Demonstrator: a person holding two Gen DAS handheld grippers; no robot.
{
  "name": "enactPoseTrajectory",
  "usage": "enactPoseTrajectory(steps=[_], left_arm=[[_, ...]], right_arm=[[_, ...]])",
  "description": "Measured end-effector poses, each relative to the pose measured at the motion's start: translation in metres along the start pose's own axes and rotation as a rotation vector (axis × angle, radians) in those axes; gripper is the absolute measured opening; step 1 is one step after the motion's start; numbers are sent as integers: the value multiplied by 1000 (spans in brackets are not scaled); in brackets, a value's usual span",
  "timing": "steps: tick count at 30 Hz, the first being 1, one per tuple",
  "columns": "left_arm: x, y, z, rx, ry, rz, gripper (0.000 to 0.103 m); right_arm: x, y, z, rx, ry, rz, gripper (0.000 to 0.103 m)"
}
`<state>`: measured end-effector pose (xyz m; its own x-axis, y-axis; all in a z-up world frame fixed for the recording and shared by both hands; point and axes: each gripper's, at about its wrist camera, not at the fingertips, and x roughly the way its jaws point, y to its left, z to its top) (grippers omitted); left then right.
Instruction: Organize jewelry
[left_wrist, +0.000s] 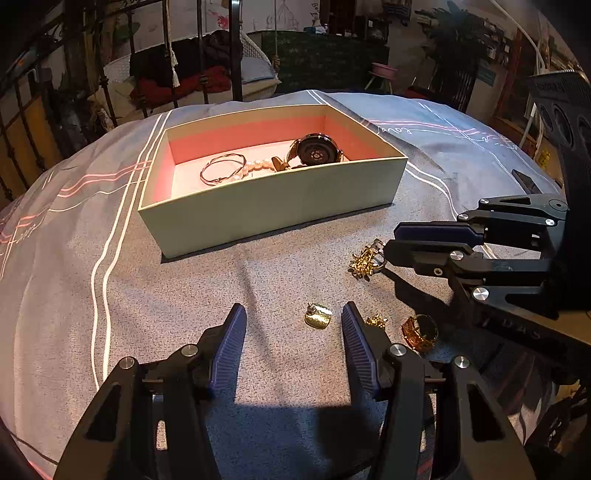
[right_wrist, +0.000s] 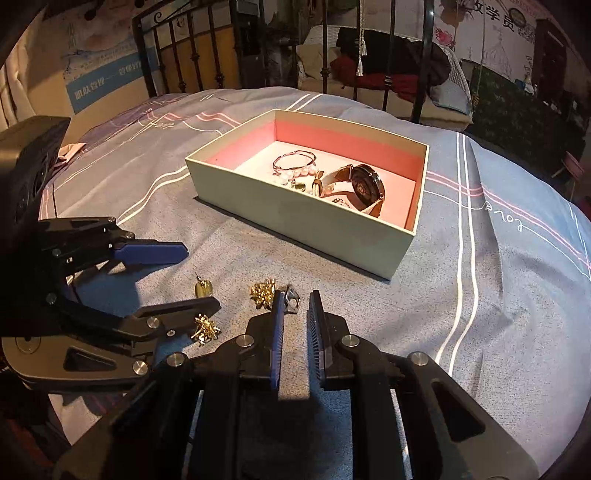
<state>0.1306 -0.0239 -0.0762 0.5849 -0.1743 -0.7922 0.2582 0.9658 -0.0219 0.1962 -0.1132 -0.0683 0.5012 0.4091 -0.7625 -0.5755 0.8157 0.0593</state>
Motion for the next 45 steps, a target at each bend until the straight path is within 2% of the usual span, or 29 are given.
enactPoseTrajectory(steps=[8, 11, 12, 15, 19, 22, 24, 26, 27, 29, 36, 37, 39, 45], left_arm=[[0, 1, -1, -3, -2, -3, 54], [0, 1, -1, -6, -3, -6, 54], [0, 1, -1, -8, -3, -8, 54], [0, 0, 0, -6, -3, -5, 54], [0, -1, 0, -3, -3, 1, 54], [-1, -1, 0, -5, -4, 2, 54], [-3, 0, 0, -12, -6, 2, 54], [-6, 4, 1, -30, -17, -4, 54], [-8, 6, 3, -35, -23, -4, 54], [-9, 11, 5, -40, -30, 11, 54], [-11, 17, 3, -51, -16, 19, 54], [-11, 17, 2, -50, -16, 16, 54], [-12, 13, 0, -37, -18, 7, 54], [-3, 1, 3, 13, 4, -1, 54]], right_arm=[[20, 6, 6, 0, 67, -16, 15], [18, 12, 4, -40, 57, -26, 0], [15, 14, 3, -51, 42, -54, 1], [1, 12, 3, -36, -21, -56, 1], [-4, 7, -2, -17, -8, -38, 1], [-5, 1, -6, 43, -7, 23, 1], [-4, 3, -8, 42, -9, 30, 4], [-1, 7, -7, 29, 6, 36, 12], [1, 9, -6, 19, 12, 33, 20], [4, 13, -3, 1, 14, 21, 25], [15, 21, 2, -51, 44, 38, 25], [14, 22, 1, -61, 42, 40, 18], [11, 25, -1, -71, 38, 27, 18], [-9, 15, -12, 3, 1, 6, 18]])
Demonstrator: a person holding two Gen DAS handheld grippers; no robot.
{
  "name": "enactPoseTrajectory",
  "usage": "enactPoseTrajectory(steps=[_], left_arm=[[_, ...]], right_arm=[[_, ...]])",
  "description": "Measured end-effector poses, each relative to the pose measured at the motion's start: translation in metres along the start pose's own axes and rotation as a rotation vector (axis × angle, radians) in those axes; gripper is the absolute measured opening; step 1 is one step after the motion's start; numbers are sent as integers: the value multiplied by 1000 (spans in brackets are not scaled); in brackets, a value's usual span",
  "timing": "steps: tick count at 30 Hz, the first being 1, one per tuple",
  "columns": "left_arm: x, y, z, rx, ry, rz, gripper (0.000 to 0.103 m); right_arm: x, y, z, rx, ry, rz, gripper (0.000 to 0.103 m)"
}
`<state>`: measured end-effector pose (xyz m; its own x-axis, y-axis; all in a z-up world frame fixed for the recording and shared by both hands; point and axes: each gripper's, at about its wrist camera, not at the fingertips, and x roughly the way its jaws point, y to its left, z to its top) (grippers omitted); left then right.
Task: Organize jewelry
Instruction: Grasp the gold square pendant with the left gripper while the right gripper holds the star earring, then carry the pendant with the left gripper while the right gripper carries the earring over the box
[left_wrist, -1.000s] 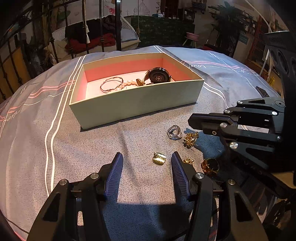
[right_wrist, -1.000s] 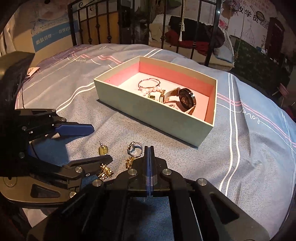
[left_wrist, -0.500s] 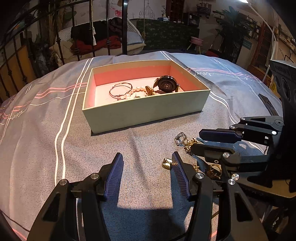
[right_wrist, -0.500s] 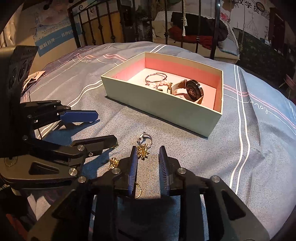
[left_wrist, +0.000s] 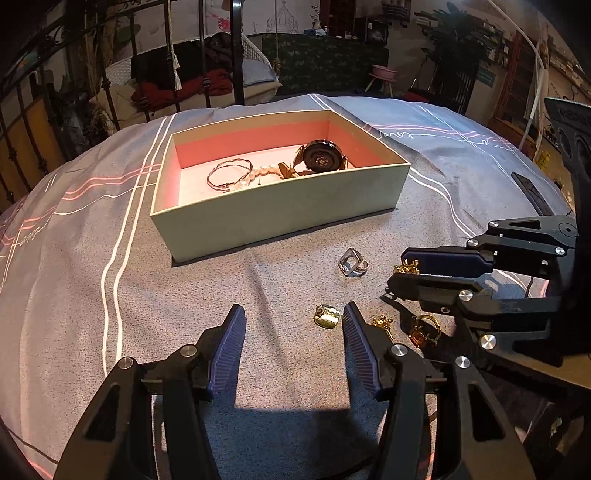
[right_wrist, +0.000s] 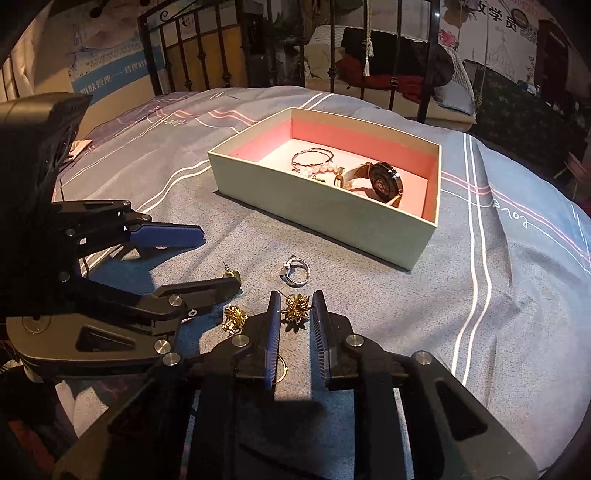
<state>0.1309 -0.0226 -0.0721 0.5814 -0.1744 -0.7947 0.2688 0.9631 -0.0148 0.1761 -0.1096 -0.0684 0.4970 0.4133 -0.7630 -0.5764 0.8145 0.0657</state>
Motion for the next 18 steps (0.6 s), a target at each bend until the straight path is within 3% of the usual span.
enactPoseTrajectory(steps=[1, 5, 12, 18], left_arm=[[3, -3, 1, 14, 10, 1, 52], [3, -13, 1, 68, 1, -4, 11], [-9, 1, 8, 13, -29, -28, 8], [-27, 22, 50, -41, -100, -28, 8]], right_arm=[[-2, -2, -1, 11, -1, 2, 19], [-4, -3, -4, 26, -1, 9, 19], [-13, 5, 4, 7, -57, 21, 19], [-20, -2, 42, -14, -132, 2, 19]])
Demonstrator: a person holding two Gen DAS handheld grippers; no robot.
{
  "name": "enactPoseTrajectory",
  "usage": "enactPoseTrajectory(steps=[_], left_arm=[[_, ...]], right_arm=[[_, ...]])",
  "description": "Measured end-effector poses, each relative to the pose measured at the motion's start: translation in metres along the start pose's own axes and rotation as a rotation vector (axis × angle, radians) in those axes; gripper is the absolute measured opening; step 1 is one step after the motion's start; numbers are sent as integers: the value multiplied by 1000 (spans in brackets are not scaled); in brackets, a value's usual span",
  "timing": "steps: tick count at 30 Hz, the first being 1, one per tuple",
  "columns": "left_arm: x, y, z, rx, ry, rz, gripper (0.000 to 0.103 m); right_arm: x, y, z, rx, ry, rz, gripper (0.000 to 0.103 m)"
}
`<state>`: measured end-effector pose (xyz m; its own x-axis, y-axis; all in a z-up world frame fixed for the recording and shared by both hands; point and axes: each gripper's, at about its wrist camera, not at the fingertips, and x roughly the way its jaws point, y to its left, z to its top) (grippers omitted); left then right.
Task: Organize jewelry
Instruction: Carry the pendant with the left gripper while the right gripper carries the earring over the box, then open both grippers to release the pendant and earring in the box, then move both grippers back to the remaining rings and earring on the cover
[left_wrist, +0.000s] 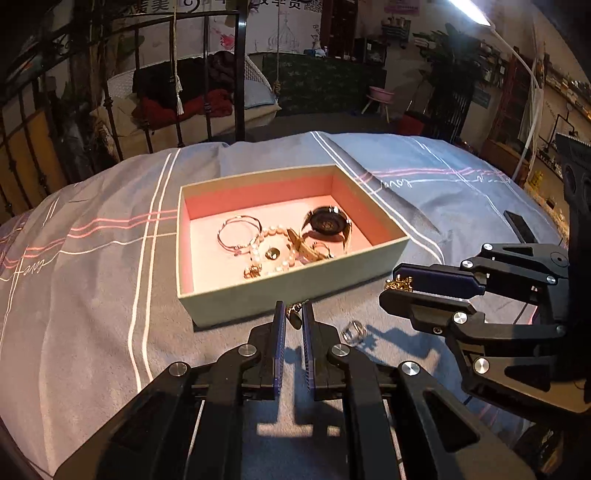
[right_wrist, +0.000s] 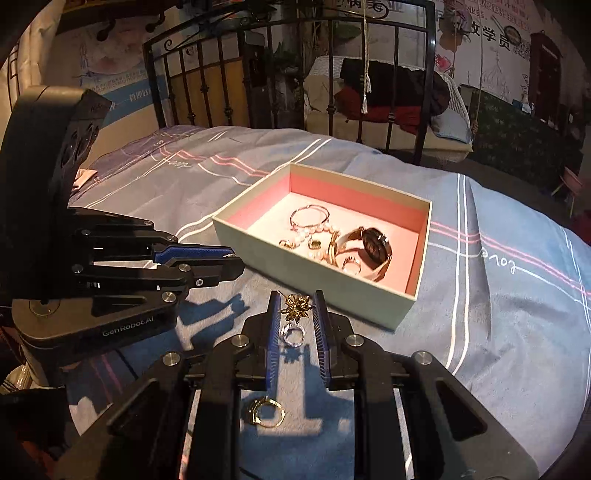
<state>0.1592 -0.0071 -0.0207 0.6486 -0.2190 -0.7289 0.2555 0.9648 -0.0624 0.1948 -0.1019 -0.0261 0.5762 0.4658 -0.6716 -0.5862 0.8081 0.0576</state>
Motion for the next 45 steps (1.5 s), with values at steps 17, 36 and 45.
enactPoseTrajectory(steps=[17, 36, 45], left_arm=[[70, 28, 51, -84, 127, 72, 8], [16, 17, 33, -66, 19, 66, 51], [-15, -18, -50, -55, 50, -28, 55]], right_arm=[[71, -35, 48, 54, 106, -83, 19], [33, -32, 21, 77, 58, -95, 37], [-28, -18, -69, 194, 41, -94, 51]])
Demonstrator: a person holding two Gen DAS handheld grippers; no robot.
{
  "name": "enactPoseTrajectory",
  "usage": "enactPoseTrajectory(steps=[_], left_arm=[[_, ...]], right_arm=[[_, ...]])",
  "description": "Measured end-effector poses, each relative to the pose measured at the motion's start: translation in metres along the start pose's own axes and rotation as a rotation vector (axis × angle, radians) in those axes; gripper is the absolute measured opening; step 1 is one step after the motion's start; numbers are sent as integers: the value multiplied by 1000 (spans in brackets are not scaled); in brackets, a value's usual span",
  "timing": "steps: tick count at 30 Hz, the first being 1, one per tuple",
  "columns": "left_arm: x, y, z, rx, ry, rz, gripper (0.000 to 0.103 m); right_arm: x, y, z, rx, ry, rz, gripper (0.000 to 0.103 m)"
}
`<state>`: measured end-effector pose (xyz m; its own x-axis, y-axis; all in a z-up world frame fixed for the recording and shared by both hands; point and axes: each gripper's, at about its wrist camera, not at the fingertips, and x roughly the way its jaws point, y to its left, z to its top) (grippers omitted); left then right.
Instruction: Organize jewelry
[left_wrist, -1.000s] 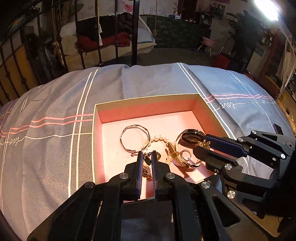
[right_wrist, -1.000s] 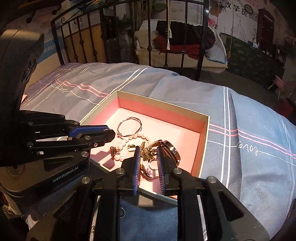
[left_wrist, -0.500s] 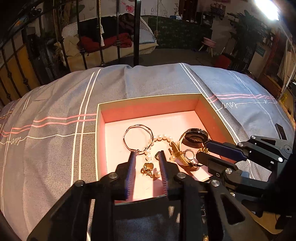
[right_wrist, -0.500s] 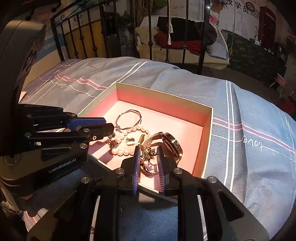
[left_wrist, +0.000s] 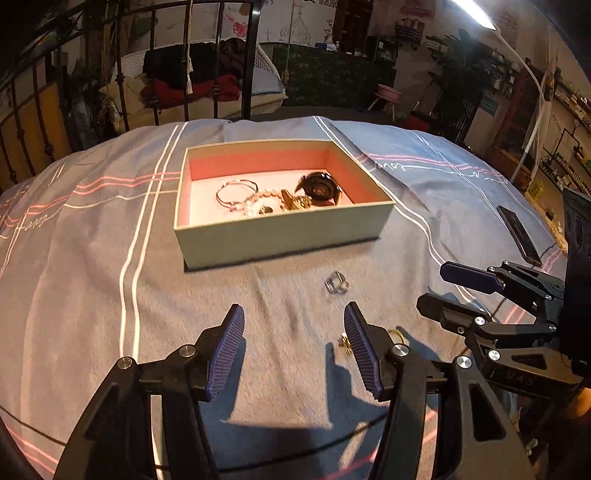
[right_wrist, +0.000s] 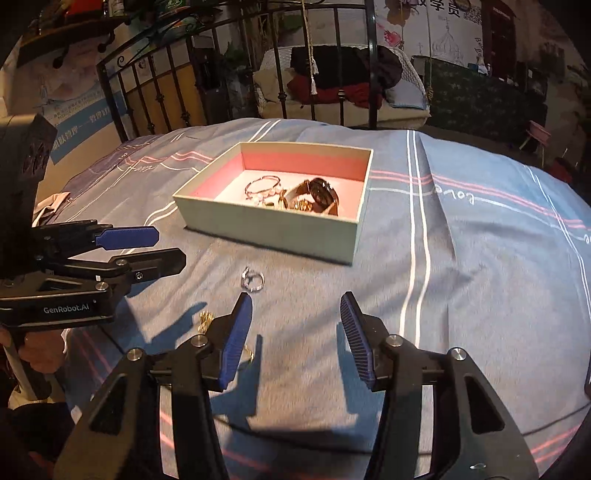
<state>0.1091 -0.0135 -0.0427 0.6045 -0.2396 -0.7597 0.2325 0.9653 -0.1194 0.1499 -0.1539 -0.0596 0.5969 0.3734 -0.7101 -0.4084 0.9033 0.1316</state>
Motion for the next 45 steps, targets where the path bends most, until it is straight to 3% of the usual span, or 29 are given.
enactPoseTrajectory(steps=[5, 8, 11, 14, 16, 20, 21, 30, 32, 34, 39, 45], left_arm=[[13, -24, -19, 58, 44, -9, 55], [20, -33, -18, 100, 40, -2, 55], [32, -36, -16, 145, 55, 51, 52], [34, -33, -13, 137, 48, 62, 50], [34, -30, -13, 128, 47, 63, 45], [32, -24, -13, 121, 36, 74, 16], [32, -20, -13, 109, 35, 74, 13], [25, 1, -14, 14, 25, 45, 13], [24, 5, -16, -1, 27, 42, 13], [24, 5, -16, -9, 26, 42, 13], [22, 4, -16, -13, 26, 43, 13], [12, 8, -5, -25, 1, 35, 13]], right_arm=[[-8, 2, -32, 31, 6, 9, 51], [-10, 7, -34, 16, 3, 5, 51], [-9, 7, -34, 7, 4, 8, 51], [-7, 11, -32, -12, 8, 10, 51], [-5, 14, -31, -28, 11, 18, 51], [3, 24, -24, -62, 23, 34, 51], [5, 27, -23, -74, 30, 37, 51], [24, 41, -15, -115, 70, 37, 51], [24, 43, -17, -136, 73, 38, 45], [23, 45, -18, -155, 77, 44, 25], [19, 45, -18, -147, 67, 44, 25], [3, 45, 0, -139, -4, 59, 25]])
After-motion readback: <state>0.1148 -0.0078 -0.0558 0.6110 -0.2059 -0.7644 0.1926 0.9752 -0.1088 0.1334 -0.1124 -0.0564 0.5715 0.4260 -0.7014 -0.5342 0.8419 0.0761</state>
